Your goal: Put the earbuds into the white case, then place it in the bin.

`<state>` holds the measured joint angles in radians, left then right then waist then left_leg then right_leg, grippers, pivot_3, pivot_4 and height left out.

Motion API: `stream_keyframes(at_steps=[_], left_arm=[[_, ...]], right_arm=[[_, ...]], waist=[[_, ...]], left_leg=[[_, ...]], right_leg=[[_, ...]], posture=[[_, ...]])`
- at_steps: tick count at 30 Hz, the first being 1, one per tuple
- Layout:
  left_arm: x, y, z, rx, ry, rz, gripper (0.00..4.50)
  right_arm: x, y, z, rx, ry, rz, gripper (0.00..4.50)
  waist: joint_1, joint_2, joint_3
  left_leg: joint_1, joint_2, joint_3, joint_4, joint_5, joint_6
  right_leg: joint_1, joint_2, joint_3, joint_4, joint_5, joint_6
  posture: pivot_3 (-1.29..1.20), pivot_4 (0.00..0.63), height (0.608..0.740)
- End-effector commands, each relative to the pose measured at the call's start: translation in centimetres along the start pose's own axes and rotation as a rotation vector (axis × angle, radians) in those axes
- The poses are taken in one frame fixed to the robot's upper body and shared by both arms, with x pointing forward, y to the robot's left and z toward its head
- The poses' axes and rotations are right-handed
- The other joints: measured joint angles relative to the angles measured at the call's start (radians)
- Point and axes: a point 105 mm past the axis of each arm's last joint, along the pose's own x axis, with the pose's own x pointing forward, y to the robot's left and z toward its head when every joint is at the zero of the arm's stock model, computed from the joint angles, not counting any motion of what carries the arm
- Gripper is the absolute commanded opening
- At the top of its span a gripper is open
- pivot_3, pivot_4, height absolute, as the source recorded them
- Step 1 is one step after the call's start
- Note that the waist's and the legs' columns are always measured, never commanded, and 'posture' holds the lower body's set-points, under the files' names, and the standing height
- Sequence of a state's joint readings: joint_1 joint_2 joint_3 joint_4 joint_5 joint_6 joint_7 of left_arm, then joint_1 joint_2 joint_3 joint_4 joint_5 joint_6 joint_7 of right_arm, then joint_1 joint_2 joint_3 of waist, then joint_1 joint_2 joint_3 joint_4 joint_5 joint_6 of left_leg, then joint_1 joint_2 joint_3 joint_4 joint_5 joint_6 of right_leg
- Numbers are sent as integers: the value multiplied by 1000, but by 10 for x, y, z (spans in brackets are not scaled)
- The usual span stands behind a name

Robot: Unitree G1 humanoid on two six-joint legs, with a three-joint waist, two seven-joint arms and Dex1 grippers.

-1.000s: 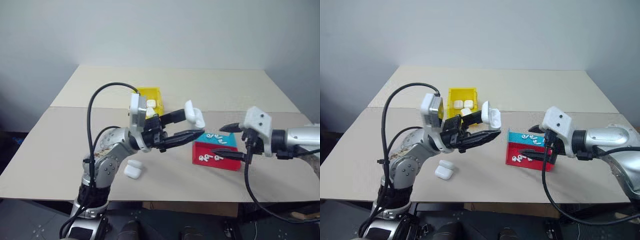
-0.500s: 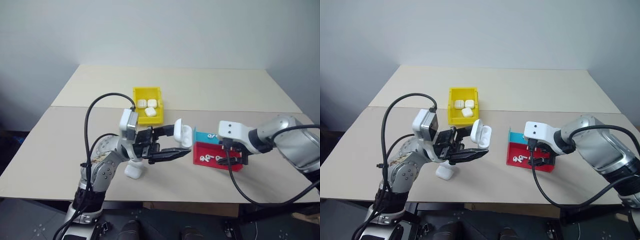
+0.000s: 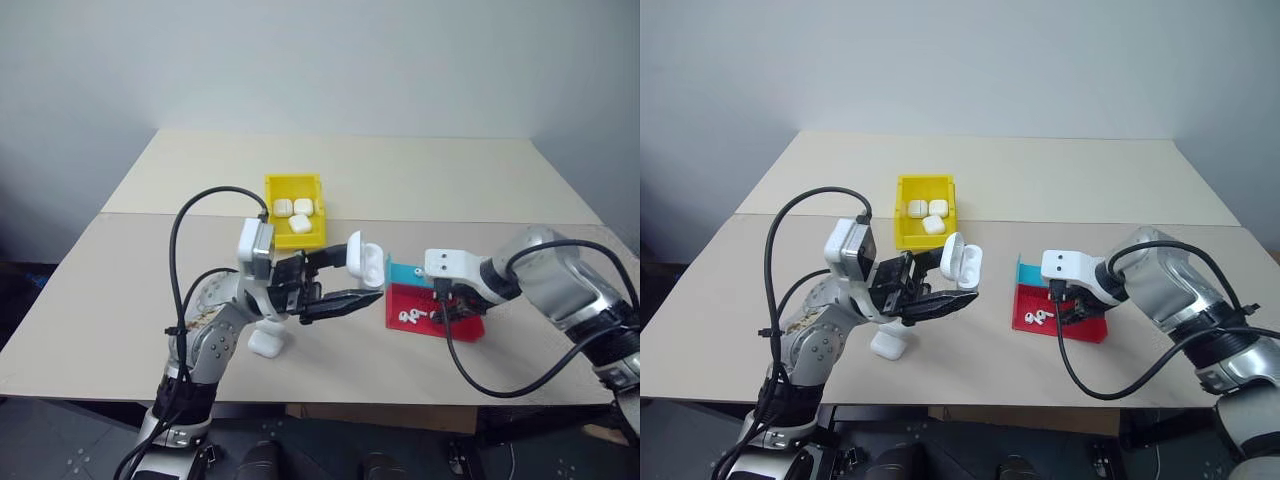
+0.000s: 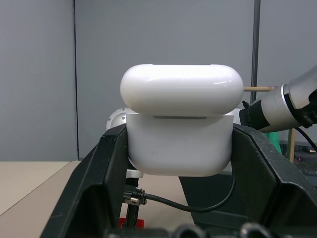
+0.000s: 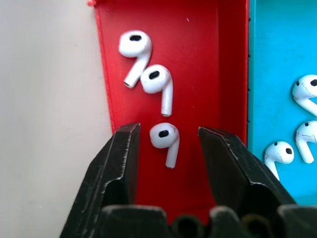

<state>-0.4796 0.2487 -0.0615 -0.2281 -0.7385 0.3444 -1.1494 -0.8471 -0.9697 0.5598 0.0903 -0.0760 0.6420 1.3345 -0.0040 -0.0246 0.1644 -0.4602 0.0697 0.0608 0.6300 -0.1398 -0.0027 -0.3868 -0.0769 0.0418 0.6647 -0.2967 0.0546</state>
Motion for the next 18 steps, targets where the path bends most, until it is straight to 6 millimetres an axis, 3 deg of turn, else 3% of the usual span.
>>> stream_keyframes(at_steps=[1,15,18], left_arm=[[2,-7,7,42,-9,-14,2774],[0,-8,8,62,-2,22,2774],[0,-8,8,64,0,26,2774]], right_arm=[[-6,-7,1,-32,17,-17,2505],[9,-9,-9,-52,63,23,2505],[10,-8,-11,-54,71,37,1978]], waist=[[0,0,0],[0,0,0],[0,0,0]], left_leg=[[0,0,0,0,0,0],[0,0,0,0,0,0],[0,0,0,1,0,0]], right_leg=[[0,0,0,0,0,0],[0,0,0,0,0,0],[1,0,0,0,0,0]], posture=[[0,150,740],[0,150,740],[0,150,740]])
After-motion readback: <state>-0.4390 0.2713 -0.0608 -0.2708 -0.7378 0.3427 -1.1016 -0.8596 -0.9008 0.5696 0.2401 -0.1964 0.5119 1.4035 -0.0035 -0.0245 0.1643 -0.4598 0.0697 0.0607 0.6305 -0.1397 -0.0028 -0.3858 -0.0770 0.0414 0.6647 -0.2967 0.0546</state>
